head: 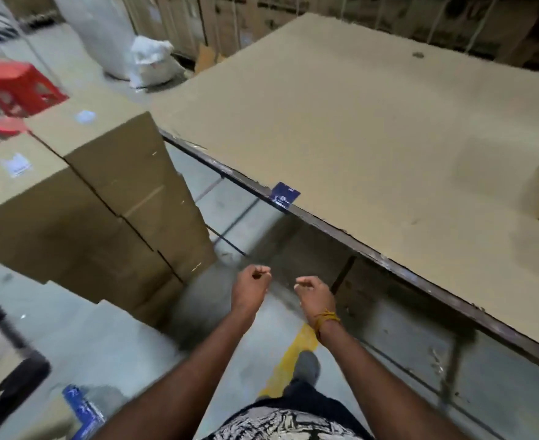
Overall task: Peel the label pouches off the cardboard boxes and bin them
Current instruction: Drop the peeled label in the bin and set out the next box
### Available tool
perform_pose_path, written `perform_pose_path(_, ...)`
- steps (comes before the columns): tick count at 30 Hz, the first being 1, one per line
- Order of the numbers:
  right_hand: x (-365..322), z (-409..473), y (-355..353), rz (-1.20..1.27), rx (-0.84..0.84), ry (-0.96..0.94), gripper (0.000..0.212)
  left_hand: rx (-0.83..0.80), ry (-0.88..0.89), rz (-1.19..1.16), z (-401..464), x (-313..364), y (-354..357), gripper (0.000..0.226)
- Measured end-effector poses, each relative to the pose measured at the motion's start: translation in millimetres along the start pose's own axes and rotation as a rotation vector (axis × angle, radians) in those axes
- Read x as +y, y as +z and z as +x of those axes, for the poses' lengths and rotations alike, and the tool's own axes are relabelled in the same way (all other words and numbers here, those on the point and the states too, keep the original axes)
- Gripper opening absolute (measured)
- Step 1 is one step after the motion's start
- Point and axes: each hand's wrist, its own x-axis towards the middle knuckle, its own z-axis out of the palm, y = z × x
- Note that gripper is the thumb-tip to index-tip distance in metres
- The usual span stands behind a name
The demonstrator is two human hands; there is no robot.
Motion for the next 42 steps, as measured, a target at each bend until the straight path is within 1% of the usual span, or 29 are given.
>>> perform_pose_path(5, -67.0, 36.2, 32.0, -0.033, -0.139, -0.137, 0.014, 0.161, 0.018, 0.031, 42.9, 18.0, -37.1, 0.012)
perform_pose_path(9, -115.1, 66.4, 55.1, -0.058, -0.272, -0.244, 0.018, 0.285, 0.036, -0.029, 65.9, 49.9, -59.8, 0.013)
perform_pose_path(11, -141.0, 80.4, 64.5, -0.082, -0.333, -0.298, 0.017, 0.341, 0.046, -0.046, 79.9, 62.7, -71.2, 0.014)
perform_pose_path(15, -185.3, 100.2, 87.0, -0.110, -0.430, -0.388, 0.019, 0.468, 0.065, -0.106, 97.3, 88.3, -95.3, 0.013)
perform_pose_path(18, -209.4, 109.0, 106.5, -0.118, -0.487, -0.448, 0.015, 0.547, 0.087, -0.123, 107.2, 100.1, -113.0, 0.011)
perform_pose_path(21, -230.8, 114.9, 122.1, -0.081, -0.519, -0.493, 0.012, 0.619, 0.096, -0.122, 117.6, 107.7, -131.1, 0.011)
perform_pose_path(25, -254.6, 122.3, 145.0, -0.095, -0.551, -0.520, 0.012, 0.714, 0.117, -0.084, 132.0, 121.4, -152.8, 0.012)
perform_pose_path(33, -311.4, 143.4, 203.4, -0.061, -0.582, -0.580, 0.013, 0.775, 0.200, -0.053, 185.3, 148.3, -212.3, 0.011)
perform_pose_path(38, -359.3, 158.6, 251.4, -0.053, -0.547, -0.641, 0.013, 0.760, 0.259, 0.017, 235.2, 169.7, -264.6, 0.012)
perform_pose_path(42, -401.0, 168.7, 300.7, -0.103, -0.511, -0.727, 0.012, 0.771, 0.273, 0.039, 278.3, 181.8, -310.9, 0.015)
